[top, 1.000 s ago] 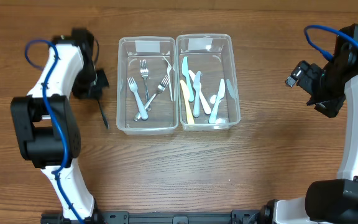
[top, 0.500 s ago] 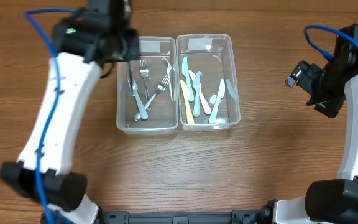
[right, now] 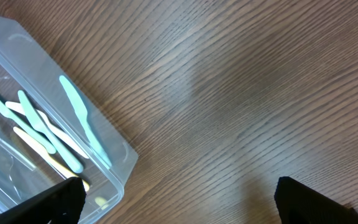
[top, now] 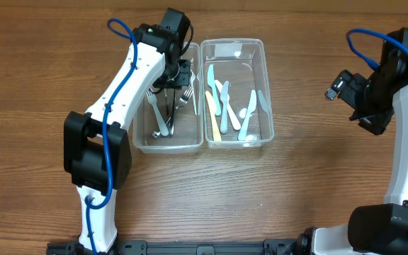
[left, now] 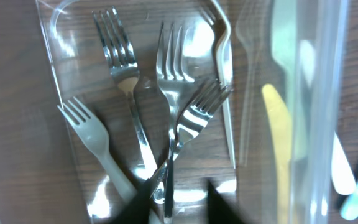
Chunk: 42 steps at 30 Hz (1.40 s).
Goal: Pack container
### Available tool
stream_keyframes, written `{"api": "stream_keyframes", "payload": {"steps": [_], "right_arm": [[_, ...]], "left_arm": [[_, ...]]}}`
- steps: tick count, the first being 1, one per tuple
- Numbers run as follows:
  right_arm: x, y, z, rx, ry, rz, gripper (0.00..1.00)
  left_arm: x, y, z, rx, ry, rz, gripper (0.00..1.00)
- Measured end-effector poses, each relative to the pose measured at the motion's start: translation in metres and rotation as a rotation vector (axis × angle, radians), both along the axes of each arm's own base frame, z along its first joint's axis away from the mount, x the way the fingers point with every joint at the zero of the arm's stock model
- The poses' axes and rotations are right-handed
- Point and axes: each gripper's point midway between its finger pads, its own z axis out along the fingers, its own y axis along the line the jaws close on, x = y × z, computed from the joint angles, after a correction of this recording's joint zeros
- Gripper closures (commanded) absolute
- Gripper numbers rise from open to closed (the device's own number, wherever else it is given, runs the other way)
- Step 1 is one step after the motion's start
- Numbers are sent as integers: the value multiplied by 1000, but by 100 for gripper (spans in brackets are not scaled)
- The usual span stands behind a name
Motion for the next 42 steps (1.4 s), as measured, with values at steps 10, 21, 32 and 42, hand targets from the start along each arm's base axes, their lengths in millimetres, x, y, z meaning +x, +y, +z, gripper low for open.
{"api": "stream_keyframes", "payload": {"steps": [10,21,32,42], "right_arm": [[23,-6,9,-35,-102,46,0],[45,-8,192,-208,-598,157,0],[-25,14,294,-280,-895,177,0],[-24,14,292,-274,-886,179,0]], "left_arm": [[2,14,63,-12,-35,19,0],[-47,113,289,18,-527,184,0],[-158,171,380,121,-793,309,0],[-162,175,381,141,-798,322,0]]}}
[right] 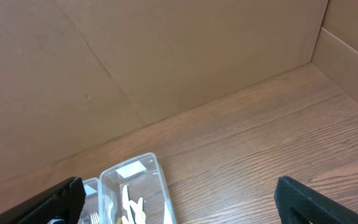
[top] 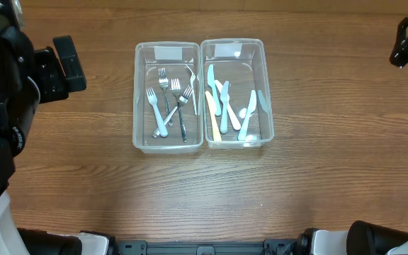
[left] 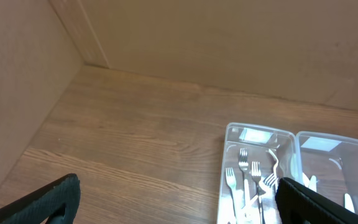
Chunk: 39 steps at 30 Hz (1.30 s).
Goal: Pack container
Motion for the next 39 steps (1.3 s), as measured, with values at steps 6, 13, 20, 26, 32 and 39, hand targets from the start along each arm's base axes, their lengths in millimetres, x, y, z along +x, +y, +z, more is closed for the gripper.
{"api": "stream_keyframes", "payload": {"steps": [6,13,20,26,32,39], "right_arm": [[-2,1,-4,5,19,1,0],[-5,16,-12,54,50,72,0],[-4,17,-9,54,37,82,0],[12,8,26,-35,-114,75,0],[16,7,42,-80,-180,81,0],[-11,10,79,-134,-321,64,0]], "left_arm": [[0,1,0,2,1,3,0],[0,1,0,3,1,3,0],[0,1,0,3,1,3,0],[0,1,0,3,1,3,0],[0,1,0,3,2,3,0],[0,1,0,2,2,4,0]]}}
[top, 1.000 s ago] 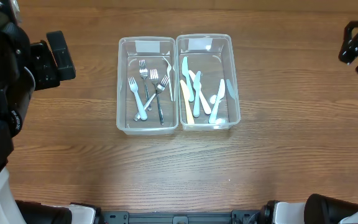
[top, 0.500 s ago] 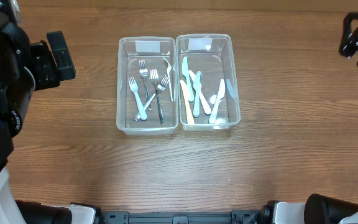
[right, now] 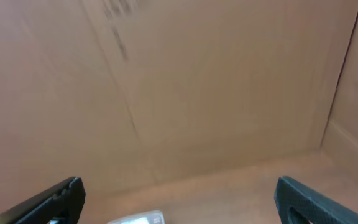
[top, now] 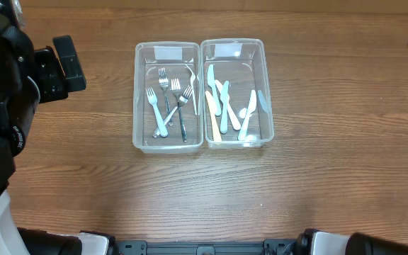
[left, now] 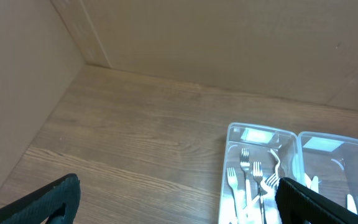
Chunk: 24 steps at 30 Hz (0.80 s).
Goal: Pack container
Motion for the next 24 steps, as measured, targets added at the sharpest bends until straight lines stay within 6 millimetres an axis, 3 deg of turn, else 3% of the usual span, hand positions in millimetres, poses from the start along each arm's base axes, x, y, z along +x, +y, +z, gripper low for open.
{"api": "stream_keyframes", "payload": {"steps": [5,10,14,18,24], "right_arm": [[-41,9,25,-32,-126,-4,0],[-52,14,6,-32,-134,14,0],[-35,16,-40,-15,-77,49,0],[-18,18,-115,21,41,79,0],[-16,27,-216,78,194,130,0]], "left_arm": [[0,0,0,0,0,0,0],[0,1,0,2,0,3,0],[0,1,0,4,-1,6,0],[0,1,0,4,0,6,0],[0,1,0,5,2,6,0]]}}
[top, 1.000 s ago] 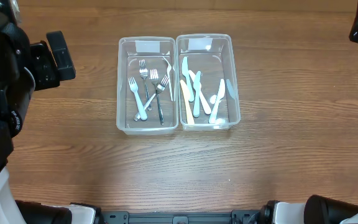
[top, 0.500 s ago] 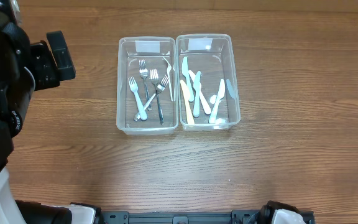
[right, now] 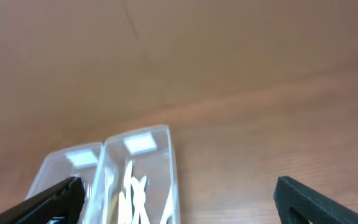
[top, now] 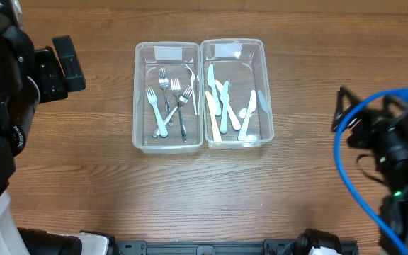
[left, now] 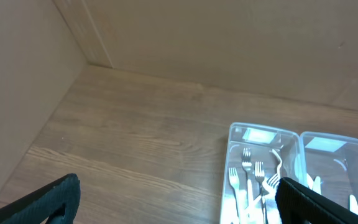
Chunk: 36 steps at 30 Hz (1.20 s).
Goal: Pack container
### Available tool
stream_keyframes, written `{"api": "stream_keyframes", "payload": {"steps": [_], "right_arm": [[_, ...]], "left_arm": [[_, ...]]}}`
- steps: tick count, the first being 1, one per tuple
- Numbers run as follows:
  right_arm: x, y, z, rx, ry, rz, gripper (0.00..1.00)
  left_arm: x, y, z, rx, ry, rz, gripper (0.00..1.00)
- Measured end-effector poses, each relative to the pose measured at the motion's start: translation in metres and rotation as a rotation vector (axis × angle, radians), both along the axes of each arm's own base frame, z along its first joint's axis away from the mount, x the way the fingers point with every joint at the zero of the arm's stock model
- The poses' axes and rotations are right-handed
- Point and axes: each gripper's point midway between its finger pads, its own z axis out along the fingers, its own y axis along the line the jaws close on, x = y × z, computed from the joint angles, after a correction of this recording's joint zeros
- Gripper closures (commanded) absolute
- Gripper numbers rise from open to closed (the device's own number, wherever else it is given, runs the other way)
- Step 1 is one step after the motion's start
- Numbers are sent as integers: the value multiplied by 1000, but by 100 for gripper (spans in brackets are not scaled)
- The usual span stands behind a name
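Two clear plastic containers stand side by side mid-table. The left container (top: 137, 99) holds several forks (top: 167, 106), metal and white plastic. The right container (top: 269, 92) holds several pale blue, white and yellow plastic knives (top: 225, 103). My left gripper (left: 179, 202) is open and empty, raised high at the table's left; the fork container (left: 231, 168) lies below it to the right. My right gripper (right: 179, 202) is open and empty too, raised to the right of the knife container (right: 170, 162). The right arm (top: 395, 156) looks blurred in the overhead view.
Brown cardboard walls (left: 229, 43) close off the wooden table (top: 204, 191) at the back and left. The left arm's bulk (top: 13, 78) fills the overhead view's left edge. A blue cable (top: 346, 177) loops off the right arm.
The right arm was at the overhead view's top right corner, its camera facing the cardboard wall. It now stands at the right side, camera turned down on the containers. The left arm is unmoved.
My left gripper was low in the fork container with a metal fork's handle between its fingers, and the right one was open beside the knife container. Then both arms were raised high and empty, forks lying in their container. The right arm has since come back into overhead view.
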Motion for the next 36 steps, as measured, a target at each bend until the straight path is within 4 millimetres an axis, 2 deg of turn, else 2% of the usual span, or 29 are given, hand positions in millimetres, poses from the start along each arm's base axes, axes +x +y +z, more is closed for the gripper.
{"api": "stream_keyframes", "payload": {"steps": [3,12,18,23,25,36], "right_arm": [[-5,5,-34,9,7,23,0],[-22,19,-104,20,-18,74,0],[-36,34,-132,14,-59,132,0],[-40,44,-148,9,-91,176,0],[-41,48,-161,8,-96,192,0],[-23,46,-208,-11,-177,191,0]], "left_arm": [[0,0,0,0,0,0,0],[0,0,0,0,0,1,0],[0,0,0,0,0,0,0],[0,0,0,0,0,0,0],[0,0,0,0,0,0,0],[0,0,0,0,0,0,0]]}}
